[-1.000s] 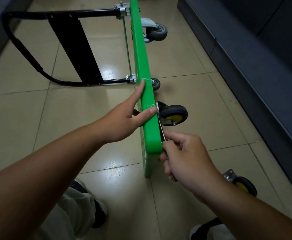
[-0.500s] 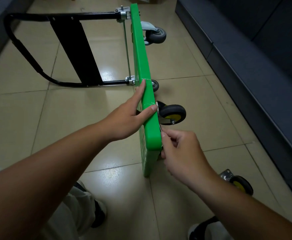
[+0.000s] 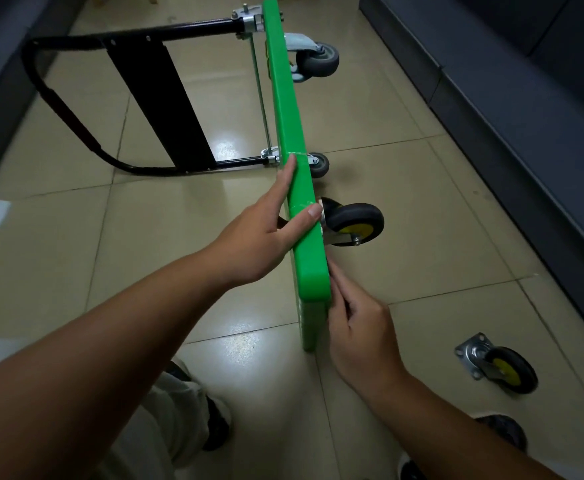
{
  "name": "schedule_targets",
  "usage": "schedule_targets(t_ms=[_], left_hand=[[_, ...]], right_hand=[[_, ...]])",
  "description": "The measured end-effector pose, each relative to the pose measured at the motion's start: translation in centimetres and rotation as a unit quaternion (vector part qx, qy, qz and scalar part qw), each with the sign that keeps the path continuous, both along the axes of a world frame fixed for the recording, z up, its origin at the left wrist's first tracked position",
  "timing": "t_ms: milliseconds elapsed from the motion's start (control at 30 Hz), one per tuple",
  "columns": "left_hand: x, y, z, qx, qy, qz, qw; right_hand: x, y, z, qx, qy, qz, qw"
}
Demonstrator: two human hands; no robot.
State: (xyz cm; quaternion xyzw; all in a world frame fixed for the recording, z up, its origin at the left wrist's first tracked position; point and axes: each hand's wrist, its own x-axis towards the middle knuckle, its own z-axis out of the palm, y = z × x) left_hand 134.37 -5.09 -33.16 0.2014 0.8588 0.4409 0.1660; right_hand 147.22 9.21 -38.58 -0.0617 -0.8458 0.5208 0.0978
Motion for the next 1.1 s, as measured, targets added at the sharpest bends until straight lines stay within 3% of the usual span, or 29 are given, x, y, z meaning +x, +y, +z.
schedule_targets(t_ms=[167, 600, 667, 733, 800, 967, 1100], left_hand=[[-0.1, 0.0, 0.4, 0.011, -0.014, -0.004, 1.000], [-0.9, -0.1, 0.1, -0.008, -0.009, -0.009, 1.000], [-0.8, -0.1, 0.2, -0.002, -0.018, -0.008, 1.000], [-0.6, -0.1, 0.5, 0.000, -0.027, -0.006, 1.000], [-0.6, 0.0, 0.6, -0.004, -0.030, -0.005, 1.000], [-0.5, 0.1, 0.8, 0.002, -0.033, -0.007, 0.999], [-0.4, 0.3, 0.8, -0.001, -0.027, -0.006, 1.000]], right_hand=[[-0.5, 1.2, -2.2, 0.032, 0.032, 0.016, 0.999], [2.1, 3.3, -0.2, 0.074, -0.096, 0.053, 0.991], [3.0, 3.6, 0.4, 0.029, -0.166, 0.040, 0.985], [2.2, 3.8, 1.7, -0.098, -0.257, -0.033, 0.961], [0.4, 4.5, 4.2, -0.164, -0.296, -0.073, 0.938], [-2.7, 4.2, 10.2, -0.210, -0.327, 0.027, 0.921], [-3.4, 3.5, 11.4, -0.211, -0.333, 0.046, 0.918]])
